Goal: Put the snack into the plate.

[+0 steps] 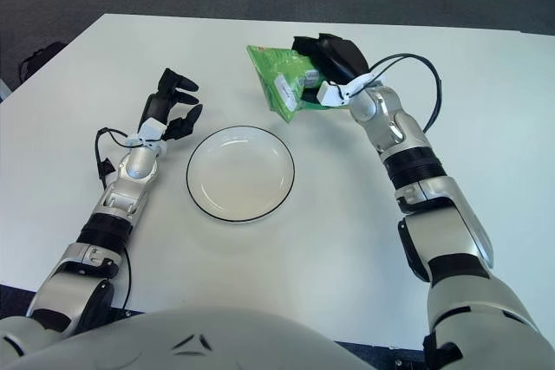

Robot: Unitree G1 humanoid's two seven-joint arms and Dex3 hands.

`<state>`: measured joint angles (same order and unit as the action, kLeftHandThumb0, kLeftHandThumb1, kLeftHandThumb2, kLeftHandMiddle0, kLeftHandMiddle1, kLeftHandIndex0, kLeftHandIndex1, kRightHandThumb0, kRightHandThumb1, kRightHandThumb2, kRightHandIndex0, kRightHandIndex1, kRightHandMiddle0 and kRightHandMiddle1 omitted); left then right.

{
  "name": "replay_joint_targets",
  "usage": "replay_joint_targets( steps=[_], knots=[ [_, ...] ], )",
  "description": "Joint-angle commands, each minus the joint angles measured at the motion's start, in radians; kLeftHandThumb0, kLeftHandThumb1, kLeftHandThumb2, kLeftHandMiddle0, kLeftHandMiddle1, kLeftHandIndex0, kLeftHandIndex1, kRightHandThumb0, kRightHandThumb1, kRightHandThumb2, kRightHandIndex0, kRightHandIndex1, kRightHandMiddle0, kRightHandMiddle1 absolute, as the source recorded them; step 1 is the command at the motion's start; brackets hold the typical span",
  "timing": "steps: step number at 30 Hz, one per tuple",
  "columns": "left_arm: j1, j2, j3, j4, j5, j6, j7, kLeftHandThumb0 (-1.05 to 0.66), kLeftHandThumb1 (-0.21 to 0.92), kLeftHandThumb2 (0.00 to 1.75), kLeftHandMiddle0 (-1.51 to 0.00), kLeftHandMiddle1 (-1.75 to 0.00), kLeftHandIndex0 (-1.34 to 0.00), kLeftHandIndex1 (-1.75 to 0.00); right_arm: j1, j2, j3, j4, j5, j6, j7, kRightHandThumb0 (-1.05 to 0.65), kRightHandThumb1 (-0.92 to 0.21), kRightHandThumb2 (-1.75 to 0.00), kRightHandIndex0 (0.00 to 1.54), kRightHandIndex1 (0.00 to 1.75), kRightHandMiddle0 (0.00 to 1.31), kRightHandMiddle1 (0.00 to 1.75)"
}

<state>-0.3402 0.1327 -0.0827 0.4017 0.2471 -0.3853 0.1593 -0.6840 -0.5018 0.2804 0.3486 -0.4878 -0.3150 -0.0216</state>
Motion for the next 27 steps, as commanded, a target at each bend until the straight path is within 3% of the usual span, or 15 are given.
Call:
replay_joint_targets(
  steps=[1, 14, 21, 27],
  knots=[
    [0.064, -0.007, -0.001, 0.044, 0.012, 0.017, 0.016, -0.35, 0.92, 0.52, -0.45, -1.25, -0.19, -1.75, 0.043, 0.042, -0.056, -0.157, 0.060, 0.057, 0.034, 0.54, -0.14, -1.53, 0.75, 1.75, 1.02, 1.75],
    [0.048, -0.020, 0.003, 0.090, -0.012, -0.002, 0.006, -0.35, 0.92, 0.52, -0.47, -1.27, -0.19, -1.75, 0.145, 0.107, -0.075, -0.427, 0.147, 0.129, 0.179, 0.54, -0.14, -1.53, 0.75, 1.75, 1.00, 1.75],
    [0.041, -0.021, 0.001, 0.100, -0.004, -0.003, 0.011, -0.35, 0.92, 0.52, -0.47, -1.28, -0.19, -1.75, 0.143, 0.087, -0.054, -0.444, 0.123, 0.083, 0.248, 0.54, -0.14, -1.53, 0.75, 1.75, 0.98, 1.75],
    [0.040, -0.024, -0.001, 0.099, 0.001, -0.008, 0.017, -0.35, 0.92, 0.52, -0.47, -1.28, -0.19, -1.75, 0.185, 0.071, -0.013, -0.482, 0.120, 0.037, 0.321, 0.54, -0.14, -1.53, 0.76, 1.75, 0.96, 1.75]
  ],
)
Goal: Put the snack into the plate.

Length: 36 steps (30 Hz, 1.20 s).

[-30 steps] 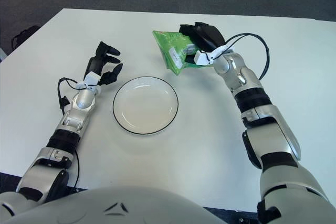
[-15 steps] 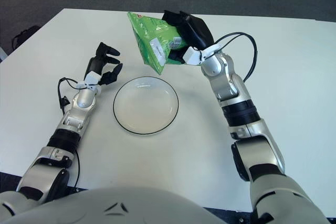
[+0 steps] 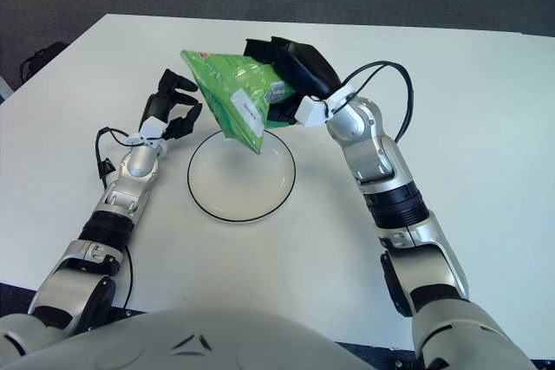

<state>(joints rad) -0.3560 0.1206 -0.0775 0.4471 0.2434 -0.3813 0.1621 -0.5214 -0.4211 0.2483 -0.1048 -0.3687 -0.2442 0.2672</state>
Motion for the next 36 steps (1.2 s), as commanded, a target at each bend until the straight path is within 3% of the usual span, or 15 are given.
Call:
replay_joint_targets(
  steps=[1, 6, 8, 10, 12, 13, 14, 15, 16, 17, 20, 23, 29, 36],
  knots=[
    [0.056, -0.013, -0.007, 0.055, 0.007, -0.014, 0.016, -0.35, 0.92, 0.52, -0.47, -1.29, -0.19, -1.75, 0.028, -0.012, 0.023, -0.030, 0.002, -0.042, 0.042, 0.54, -0.14, -1.53, 0.76, 1.75, 0.96, 1.75],
    [0.054, -0.013, -0.010, 0.060, 0.011, -0.028, 0.022, -0.35, 0.92, 0.52, -0.44, -1.35, -0.19, -1.75, 0.020, -0.043, 0.045, -0.023, 0.005, -0.074, 0.124, 0.51, -0.20, -1.46, 0.70, 1.75, 0.86, 1.75],
    [0.054, -0.014, -0.011, 0.060, 0.012, -0.033, 0.026, -0.35, 0.92, 0.51, -0.43, -1.38, -0.19, -1.75, 0.018, -0.059, 0.050, -0.028, 0.003, -0.070, 0.163, 0.26, -0.17, -1.44, 0.72, 1.75, 0.79, 1.58],
    [0.054, -0.014, -0.011, 0.061, 0.014, -0.038, 0.031, -0.35, 0.92, 0.51, -0.43, -1.42, -0.20, -1.74, 0.015, -0.074, 0.054, -0.030, 0.010, -0.066, 0.208, 0.13, -0.30, -1.27, 0.64, 1.75, 0.63, 1.52],
    [0.054, -0.014, -0.011, 0.061, 0.016, -0.042, 0.034, -0.15, 0.87, 0.55, -0.41, -1.52, -0.16, -1.68, 0.013, -0.084, 0.054, -0.029, 0.019, -0.067, 0.240, 0.05, -0.66, -0.82, 0.34, 1.75, 0.41, 1.55],
    [0.054, -0.013, -0.012, 0.060, 0.018, -0.042, 0.036, -0.12, 0.86, 0.56, -0.41, -1.53, -0.16, -1.67, 0.009, -0.098, 0.055, -0.023, 0.035, -0.083, 0.267, 0.04, -0.71, -0.75, 0.29, 1.75, 0.38, 1.55],
    [0.054, -0.013, -0.012, 0.060, 0.020, -0.041, 0.037, -0.08, 0.83, 0.60, -0.41, -1.56, -0.15, -1.66, 0.007, -0.106, 0.055, -0.019, 0.046, -0.094, 0.286, -0.07, -0.57, -0.82, 0.19, 1.36, 0.24, 1.37],
    [0.055, -0.013, -0.013, 0.058, 0.021, -0.038, 0.040, -0.06, 0.82, 0.61, -0.41, -1.57, -0.15, -1.65, 0.001, -0.121, 0.059, -0.011, 0.054, -0.120, 0.308, -0.11, -0.51, -0.88, 0.15, 1.21, 0.19, 1.30],
    [0.056, -0.016, -0.012, 0.053, 0.021, -0.029, 0.042, -0.04, 0.81, 0.63, -0.41, -1.59, -0.15, -1.65, -0.013, -0.145, 0.064, 0.015, 0.051, -0.183, 0.320, -0.24, -0.44, -0.92, 0.09, 0.80, 0.12, 1.14],
    [0.057, -0.018, -0.011, 0.050, 0.021, -0.022, 0.043, -0.03, 0.79, 0.66, -0.41, -1.61, -0.15, -1.65, -0.023, -0.159, 0.067, 0.034, 0.047, -0.228, 0.326, -0.37, -0.42, -0.89, 0.06, 0.51, 0.08, 0.93],
    [0.059, -0.023, -0.007, 0.046, 0.026, -0.002, 0.061, -0.01, 0.77, 0.70, -0.40, -1.63, -0.15, -1.65, -0.056, -0.186, 0.072, 0.116, 0.011, -0.360, 0.313, -0.55, -0.44, -0.80, 0.02, 0.17, 0.03, 0.58],
    [0.058, -0.026, -0.008, 0.047, 0.034, 0.004, 0.079, -0.01, 0.76, 0.71, -0.39, -1.63, -0.16, -1.65, -0.066, -0.186, 0.070, 0.148, -0.005, -0.415, 0.297, -0.65, -0.51, -0.69, 0.01, 0.05, 0.01, 0.36],
    [0.055, -0.029, -0.013, 0.052, 0.057, 0.020, 0.116, -0.01, 0.76, 0.72, -0.39, -1.63, -0.16, -1.66, -0.078, -0.164, 0.072, 0.212, -0.008, -0.476, 0.272, -0.73, -0.60, -0.56, 0.00, 0.00, 0.00, 0.09],
    [0.055, -0.037, -0.014, 0.048, 0.060, 0.049, 0.131, -0.01, 0.78, 0.68, -0.39, -1.62, -0.15, -1.66, -0.083, -0.161, 0.076, 0.226, 0.026, -0.479, 0.307, -0.80, -0.61, -0.50, 0.00, 0.00, 0.00, 0.01]
  ],
)
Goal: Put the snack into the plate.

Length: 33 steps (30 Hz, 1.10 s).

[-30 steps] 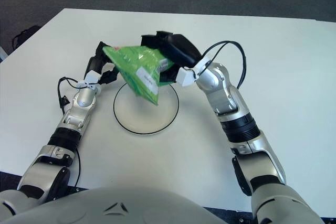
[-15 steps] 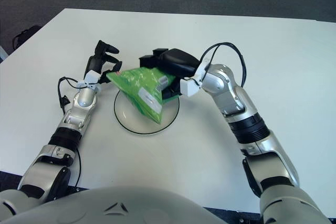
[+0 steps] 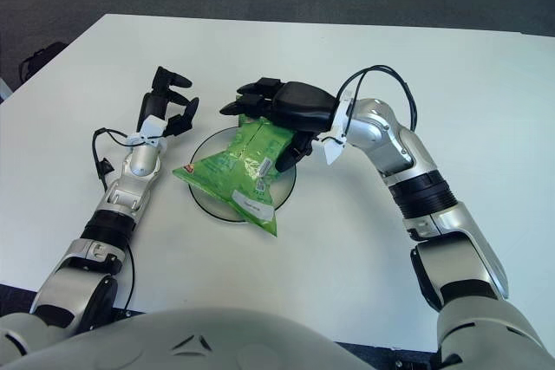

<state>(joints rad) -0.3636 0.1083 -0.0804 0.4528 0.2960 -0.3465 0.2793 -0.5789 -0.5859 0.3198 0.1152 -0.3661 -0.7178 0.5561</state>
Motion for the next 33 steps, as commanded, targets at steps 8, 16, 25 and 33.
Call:
replay_joint_targets(
  steps=[8, 16, 25, 33],
  knots=[
    [0.056, -0.026, -0.012, 0.062, 0.002, -0.015, 0.025, -0.01, 0.83, 0.59, -0.40, -1.59, -0.14, -1.62, -0.040, -0.009, -0.009, -0.006, 0.079, 0.041, 0.081, -0.80, -0.61, -0.42, 0.00, 0.00, 0.00, 0.00],
    [0.050, -0.028, -0.013, 0.085, -0.031, -0.075, -0.012, -0.01, 0.86, 0.55, -0.29, -1.62, -0.22, -1.62, -0.091, -0.045, -0.023, 0.001, 0.121, 0.056, 0.155, -0.83, -0.60, -0.40, 0.00, 0.00, 0.00, 0.00],
    [0.051, -0.038, -0.004, 0.083, -0.062, -0.060, -0.045, -0.01, 0.86, 0.55, -0.26, -1.62, -0.24, -1.62, -0.180, -0.120, -0.075, 0.112, 0.261, 0.038, 0.271, -0.81, -0.59, -0.40, 0.00, 0.00, 0.00, 0.00],
    [0.051, -0.034, 0.000, 0.087, -0.067, -0.063, -0.057, -0.01, 0.88, 0.51, -0.25, -1.62, -0.24, -1.62, -0.161, -0.141, -0.149, 0.195, 0.343, 0.107, 0.299, -0.82, -0.59, -0.42, 0.00, 0.00, 0.00, 0.00]
  ],
)
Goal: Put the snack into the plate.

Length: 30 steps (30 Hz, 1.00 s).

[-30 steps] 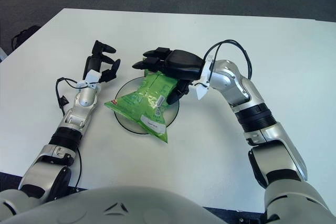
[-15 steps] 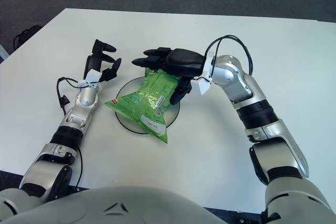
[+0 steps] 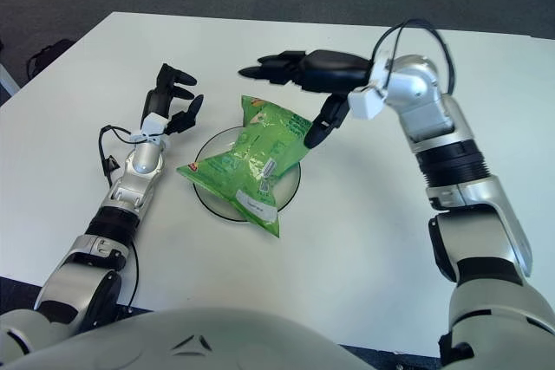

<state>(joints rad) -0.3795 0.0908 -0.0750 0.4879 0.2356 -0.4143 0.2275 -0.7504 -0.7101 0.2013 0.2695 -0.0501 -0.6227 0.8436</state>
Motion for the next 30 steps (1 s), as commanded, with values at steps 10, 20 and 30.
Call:
replay_joint_targets(
  steps=[10, 20, 30],
  knots=[
    [0.066, -0.011, 0.002, 0.059, -0.013, -0.004, -0.016, -0.01, 0.91, 0.47, -0.25, -1.61, -0.23, -1.61, 0.015, -0.030, -0.088, 0.109, -0.054, 0.049, -0.082, -0.87, -0.59, -0.44, 0.00, 0.00, 0.00, 0.00],
    [0.062, -0.004, 0.003, 0.068, -0.004, -0.018, -0.016, -0.01, 0.91, 0.46, -0.25, -1.61, -0.23, -1.61, 0.017, -0.078, -0.114, 0.138, -0.100, 0.084, -0.108, -0.93, -0.60, -0.44, 0.00, 0.00, 0.00, 0.00],
    [0.056, -0.005, 0.004, 0.070, -0.007, -0.014, -0.022, -0.01, 0.90, 0.47, -0.25, -1.61, -0.24, -1.61, 0.141, 0.008, -0.179, 0.016, -0.203, 0.357, -0.367, -0.98, -0.64, -0.44, 0.01, 0.01, 0.01, 0.01]
  ],
)
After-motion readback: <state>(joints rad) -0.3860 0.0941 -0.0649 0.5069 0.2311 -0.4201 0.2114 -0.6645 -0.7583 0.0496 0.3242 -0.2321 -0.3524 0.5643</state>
